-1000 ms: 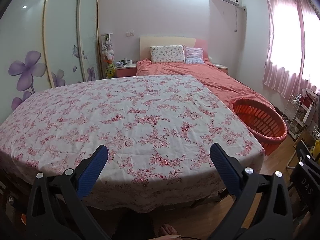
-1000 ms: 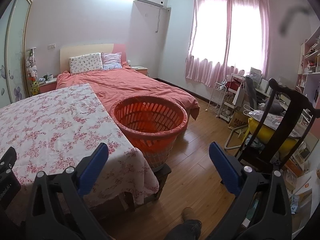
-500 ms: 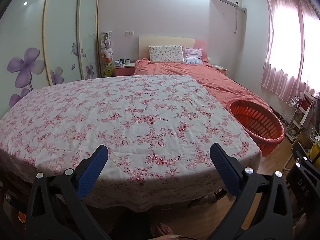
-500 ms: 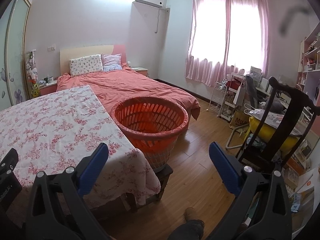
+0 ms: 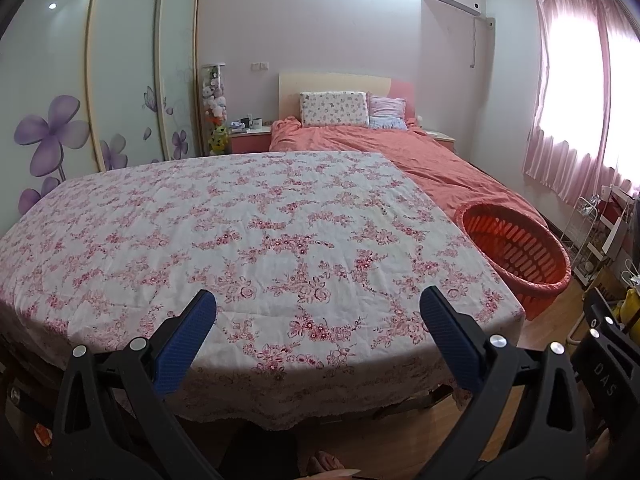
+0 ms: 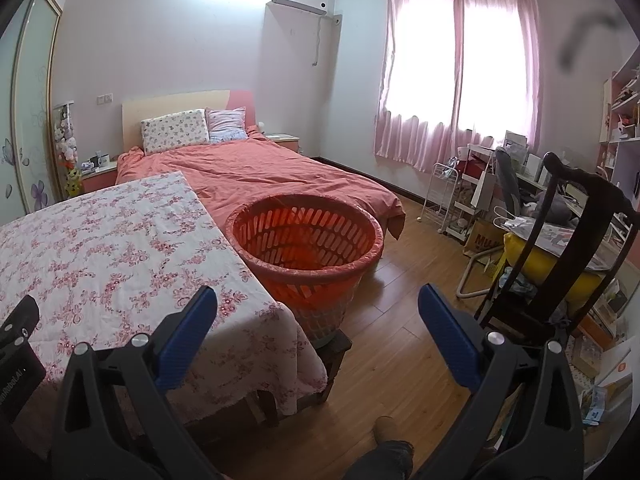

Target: Collect trash

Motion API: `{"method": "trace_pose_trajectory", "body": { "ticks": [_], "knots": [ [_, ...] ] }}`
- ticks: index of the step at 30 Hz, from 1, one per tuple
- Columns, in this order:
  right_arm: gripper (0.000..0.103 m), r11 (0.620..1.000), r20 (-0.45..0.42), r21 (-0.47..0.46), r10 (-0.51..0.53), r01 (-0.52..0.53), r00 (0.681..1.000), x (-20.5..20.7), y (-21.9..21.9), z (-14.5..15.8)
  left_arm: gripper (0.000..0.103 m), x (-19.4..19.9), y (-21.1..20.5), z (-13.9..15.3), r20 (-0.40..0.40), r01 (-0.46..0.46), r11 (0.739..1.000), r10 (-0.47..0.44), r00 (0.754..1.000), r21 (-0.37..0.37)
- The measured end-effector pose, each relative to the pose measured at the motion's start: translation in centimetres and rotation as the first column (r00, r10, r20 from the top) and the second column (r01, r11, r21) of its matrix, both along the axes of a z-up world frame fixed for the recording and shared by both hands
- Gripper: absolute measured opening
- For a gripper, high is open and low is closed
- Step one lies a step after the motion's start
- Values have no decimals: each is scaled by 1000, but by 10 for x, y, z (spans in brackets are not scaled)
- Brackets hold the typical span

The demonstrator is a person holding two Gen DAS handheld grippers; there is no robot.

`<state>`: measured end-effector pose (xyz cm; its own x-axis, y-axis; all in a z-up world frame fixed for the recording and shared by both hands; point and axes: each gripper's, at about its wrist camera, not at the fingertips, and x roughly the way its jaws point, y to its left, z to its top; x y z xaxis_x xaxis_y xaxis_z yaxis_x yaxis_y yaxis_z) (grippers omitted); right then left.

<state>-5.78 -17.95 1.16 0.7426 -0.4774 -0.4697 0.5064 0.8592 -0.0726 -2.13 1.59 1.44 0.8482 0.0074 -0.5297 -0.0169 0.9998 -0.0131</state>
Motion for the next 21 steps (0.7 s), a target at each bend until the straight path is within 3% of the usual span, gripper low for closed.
{"method": "trace_pose_trajectory", "body": {
  "ticks": [21],
  "knots": [
    [98,1000,1,2,1,-1,1000,3,0,0,100,1,2,-3,-9,-6,1000,6,1000,-1]
  ]
}}
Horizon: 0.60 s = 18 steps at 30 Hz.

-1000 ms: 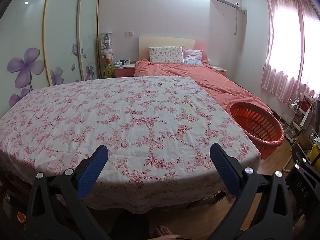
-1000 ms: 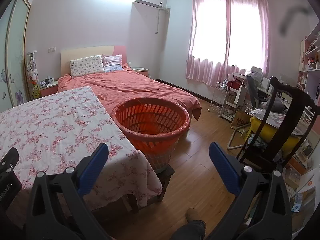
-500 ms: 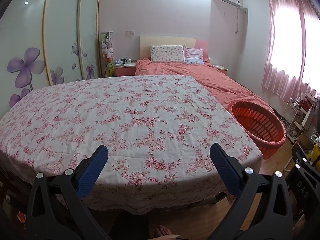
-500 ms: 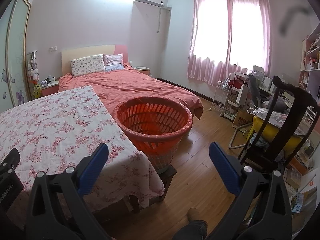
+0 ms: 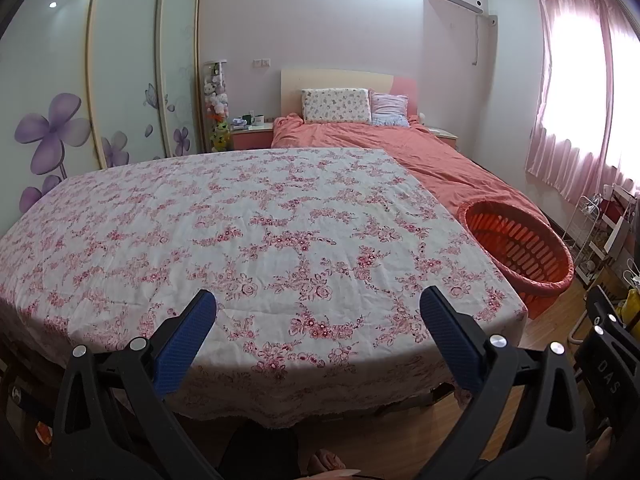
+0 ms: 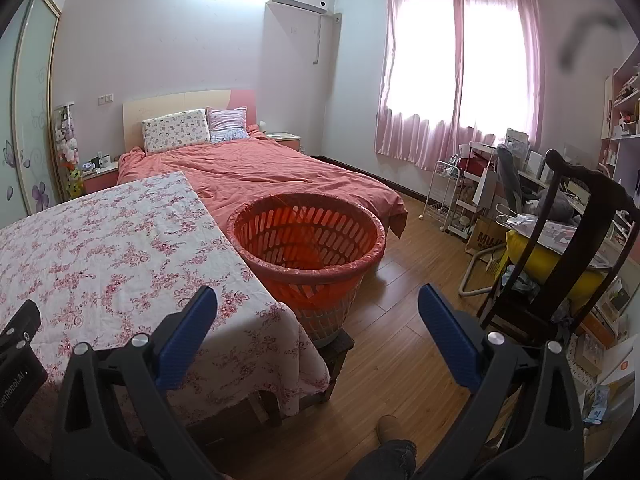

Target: Collect trash

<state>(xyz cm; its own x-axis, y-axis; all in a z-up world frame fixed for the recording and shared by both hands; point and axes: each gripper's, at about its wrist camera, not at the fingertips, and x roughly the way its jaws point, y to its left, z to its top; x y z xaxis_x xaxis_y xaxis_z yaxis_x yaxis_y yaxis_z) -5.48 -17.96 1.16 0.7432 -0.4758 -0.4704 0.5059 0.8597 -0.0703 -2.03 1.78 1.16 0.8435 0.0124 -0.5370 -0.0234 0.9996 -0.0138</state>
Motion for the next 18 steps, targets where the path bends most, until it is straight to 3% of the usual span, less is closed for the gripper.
{"method": "trace_pose_trajectory", "body": {
  "ticks": [18],
  "knots": [
    [98,1000,-1,3,0,0,1000,-1,-2,0,100,0,-2,0,-2,4,1000,-4,1000,1]
  ]
}}
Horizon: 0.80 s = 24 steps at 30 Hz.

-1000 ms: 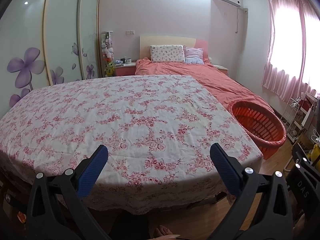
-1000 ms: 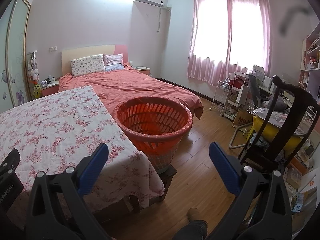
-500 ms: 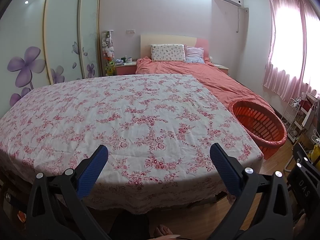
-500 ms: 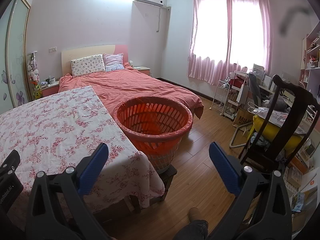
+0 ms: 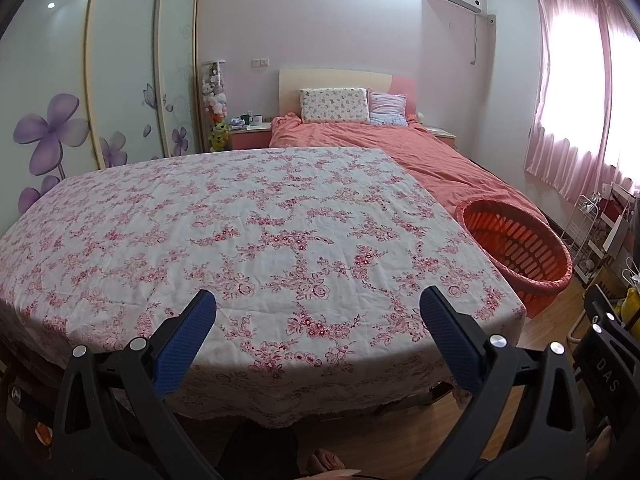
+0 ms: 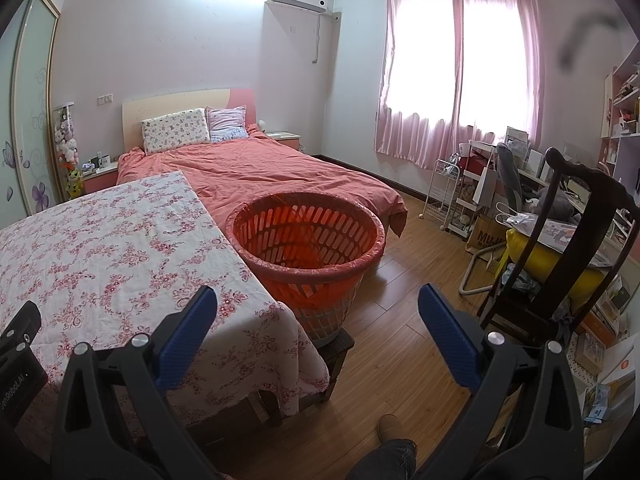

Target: Collect trash

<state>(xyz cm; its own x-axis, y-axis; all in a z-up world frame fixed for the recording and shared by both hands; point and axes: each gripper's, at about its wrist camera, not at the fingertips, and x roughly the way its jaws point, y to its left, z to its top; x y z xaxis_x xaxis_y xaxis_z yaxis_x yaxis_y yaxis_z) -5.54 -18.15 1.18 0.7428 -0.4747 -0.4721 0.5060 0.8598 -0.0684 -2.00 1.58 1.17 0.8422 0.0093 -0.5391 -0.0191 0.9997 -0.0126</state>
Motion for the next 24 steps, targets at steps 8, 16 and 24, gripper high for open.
{"method": "trace_pose_trajectory", "body": {
  "ticks": [8,16,24],
  "knots": [
    [98,1000,1,0,-1,1,1000,1,0,0,100,0,-2,0,-2,1,1000,-1,1000,0],
    [98,1000,1,1,-1,1,1000,2,0,-1,100,-1,-5,-1,-3,3,1000,-3,1000,0],
    [98,1000,1,2,-2,2,1000,1,-1,-1,100,-1,-5,-1,-4,3,1000,-3,1000,1]
  ]
}}
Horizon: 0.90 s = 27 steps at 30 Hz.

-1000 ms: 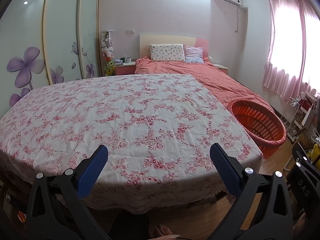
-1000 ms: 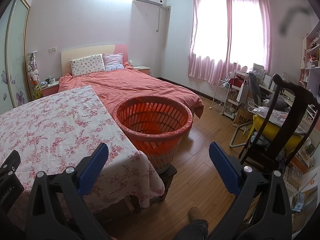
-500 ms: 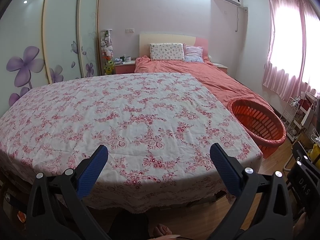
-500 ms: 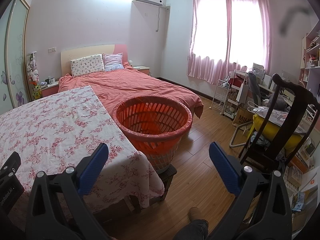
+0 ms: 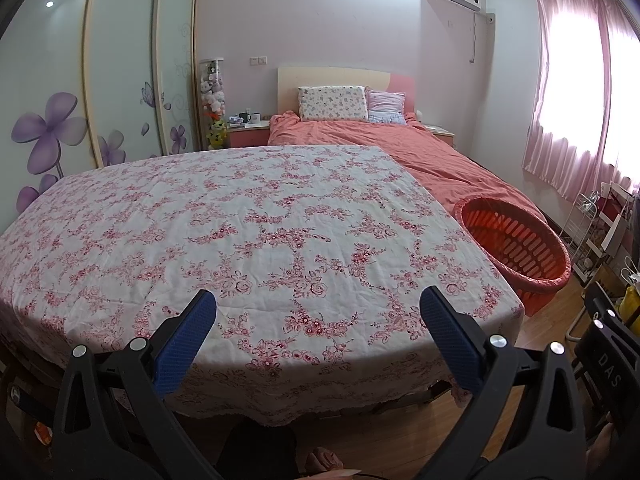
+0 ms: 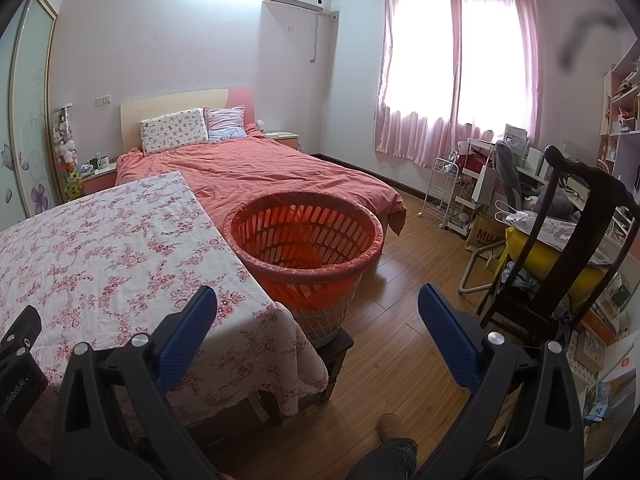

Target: Collect trash

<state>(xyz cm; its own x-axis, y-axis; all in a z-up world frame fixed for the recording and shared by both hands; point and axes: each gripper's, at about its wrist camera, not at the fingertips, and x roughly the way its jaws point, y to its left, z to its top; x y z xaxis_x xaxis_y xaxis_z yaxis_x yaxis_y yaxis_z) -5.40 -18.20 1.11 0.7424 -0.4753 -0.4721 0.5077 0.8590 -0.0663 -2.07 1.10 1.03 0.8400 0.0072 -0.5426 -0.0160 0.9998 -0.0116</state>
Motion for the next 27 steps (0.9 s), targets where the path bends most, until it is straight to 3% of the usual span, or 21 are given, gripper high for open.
{"method": "trace_pose_trajectory", "body": {
  "ticks": [27],
  "knots": [
    [98,1000,-1,4,1,-1,1000,0,-1,1,100,0,-1,-3,-2,2,1000,-2,1000,4]
  ]
}}
